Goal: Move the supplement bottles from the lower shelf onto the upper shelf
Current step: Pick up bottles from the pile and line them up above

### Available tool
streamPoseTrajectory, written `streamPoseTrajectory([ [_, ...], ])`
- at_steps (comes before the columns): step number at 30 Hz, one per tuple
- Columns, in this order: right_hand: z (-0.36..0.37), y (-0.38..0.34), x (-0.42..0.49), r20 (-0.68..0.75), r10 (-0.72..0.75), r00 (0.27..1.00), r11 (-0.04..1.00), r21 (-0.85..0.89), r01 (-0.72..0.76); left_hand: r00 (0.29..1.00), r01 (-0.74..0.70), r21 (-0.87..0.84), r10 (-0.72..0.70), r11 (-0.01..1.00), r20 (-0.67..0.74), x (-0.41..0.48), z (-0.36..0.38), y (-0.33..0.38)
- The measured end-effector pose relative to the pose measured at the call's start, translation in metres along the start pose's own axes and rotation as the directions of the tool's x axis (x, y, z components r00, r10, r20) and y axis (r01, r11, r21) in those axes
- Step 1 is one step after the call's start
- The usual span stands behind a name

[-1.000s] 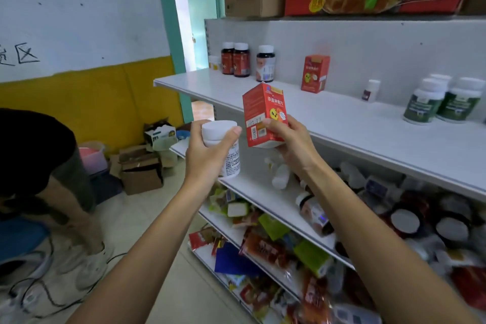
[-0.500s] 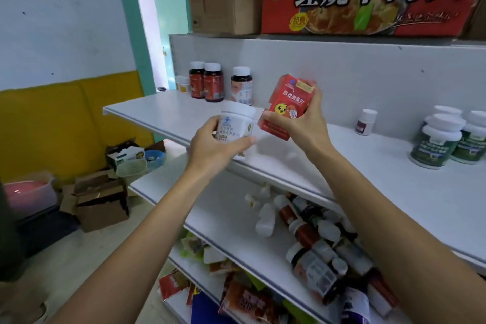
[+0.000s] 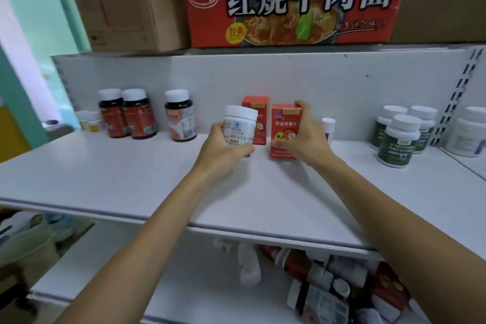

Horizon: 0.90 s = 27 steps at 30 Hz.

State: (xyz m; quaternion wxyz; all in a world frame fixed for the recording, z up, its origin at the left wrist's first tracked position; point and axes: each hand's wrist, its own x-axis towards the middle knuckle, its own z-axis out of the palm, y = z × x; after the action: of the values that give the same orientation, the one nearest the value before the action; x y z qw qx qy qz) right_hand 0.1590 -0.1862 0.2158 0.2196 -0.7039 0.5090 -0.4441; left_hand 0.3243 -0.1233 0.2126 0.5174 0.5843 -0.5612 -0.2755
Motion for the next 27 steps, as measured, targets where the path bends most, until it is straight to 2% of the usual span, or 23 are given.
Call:
streamPoseTrajectory([
  [3,0.01,0.002,0.01,-0.076,0.09,0.993,0.994,-0.055,-0.094,0.999,-0.001,0.006,0.001,1.0,0.049,0.012,-0.006,-0.007],
  [6,0.022,0.005,0.015,-0.191,0.098,0.977,0.978,-0.163,-0.13,0.995,-0.029,0.065,0.023,0.997,0.093,0.014,-0.016,-0.013],
  [15,0.043,0.003,0.02,-0.173,0.115,0.978,0.98,-0.139,-0.14,0.994,-0.026,0.061,0.02,0.998,0.105,0.012,-0.039,-0.022],
  [19,0.038,-0.006,0.01,-0.319,0.135,0.938,0.949,-0.23,-0.214,0.993,-0.053,0.047,0.048,0.997,0.107,0.006,-0.043,-0.024],
  [21,0.032,-0.016,0.001,-0.364,0.094,0.927,0.972,-0.168,-0.164,0.992,-0.055,0.028,0.052,0.998,0.115,0.002,-0.038,-0.02],
  [24,0.019,-0.033,-0.02,-0.352,0.058,0.934,0.998,0.001,-0.061,0.991,-0.03,-0.04,0.035,0.999,0.129,-0.003,-0.022,-0.013],
  [27,-0.003,-0.039,-0.041,-0.351,0.087,0.932,0.996,0.061,-0.07,0.986,0.007,-0.116,0.013,0.993,0.169,-0.013,0.003,-0.003],
])
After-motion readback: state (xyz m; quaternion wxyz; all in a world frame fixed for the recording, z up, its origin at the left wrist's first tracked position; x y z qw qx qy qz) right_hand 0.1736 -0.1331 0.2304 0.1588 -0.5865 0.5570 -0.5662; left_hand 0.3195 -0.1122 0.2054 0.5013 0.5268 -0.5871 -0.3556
